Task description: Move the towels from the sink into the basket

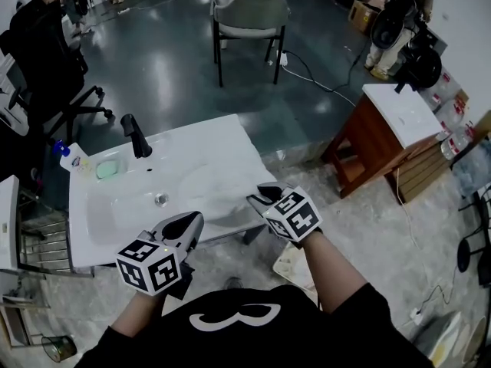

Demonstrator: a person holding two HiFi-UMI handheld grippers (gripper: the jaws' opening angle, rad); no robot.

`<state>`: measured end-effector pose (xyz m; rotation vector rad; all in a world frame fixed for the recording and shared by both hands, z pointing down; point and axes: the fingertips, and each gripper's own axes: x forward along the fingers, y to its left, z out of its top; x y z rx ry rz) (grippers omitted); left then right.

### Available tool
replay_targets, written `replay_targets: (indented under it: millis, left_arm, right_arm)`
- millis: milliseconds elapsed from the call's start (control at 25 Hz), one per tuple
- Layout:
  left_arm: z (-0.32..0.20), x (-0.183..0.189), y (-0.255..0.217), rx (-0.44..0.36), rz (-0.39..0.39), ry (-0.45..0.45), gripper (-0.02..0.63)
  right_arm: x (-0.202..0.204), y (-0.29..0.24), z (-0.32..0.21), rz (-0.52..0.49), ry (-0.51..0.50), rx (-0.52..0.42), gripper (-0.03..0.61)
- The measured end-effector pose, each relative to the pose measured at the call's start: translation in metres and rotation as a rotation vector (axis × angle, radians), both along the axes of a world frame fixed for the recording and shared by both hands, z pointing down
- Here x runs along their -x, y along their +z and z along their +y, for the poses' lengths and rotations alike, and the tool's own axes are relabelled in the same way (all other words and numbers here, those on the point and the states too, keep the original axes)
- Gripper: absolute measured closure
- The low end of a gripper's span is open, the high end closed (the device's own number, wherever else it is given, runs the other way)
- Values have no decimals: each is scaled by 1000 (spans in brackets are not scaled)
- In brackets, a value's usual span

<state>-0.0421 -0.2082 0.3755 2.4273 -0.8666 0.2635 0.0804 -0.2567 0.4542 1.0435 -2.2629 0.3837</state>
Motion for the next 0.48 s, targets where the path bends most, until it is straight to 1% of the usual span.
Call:
replay_targets:
  millis: [120, 320, 480]
  left_arm:
    - [-2, -1, -7, -12, 5, -7, 607]
    - [-6, -4, -27, -57, 14, -6, 607]
    - [-6, -8, -39, -86, 23, -2, 607]
  right_arm:
    - [-7, -36, -4, -24, 8, -75, 488]
    - [-12, -109, -6, -78, 11, -216, 488]
    - [-20, -166, -4, -105, 44, -342, 488]
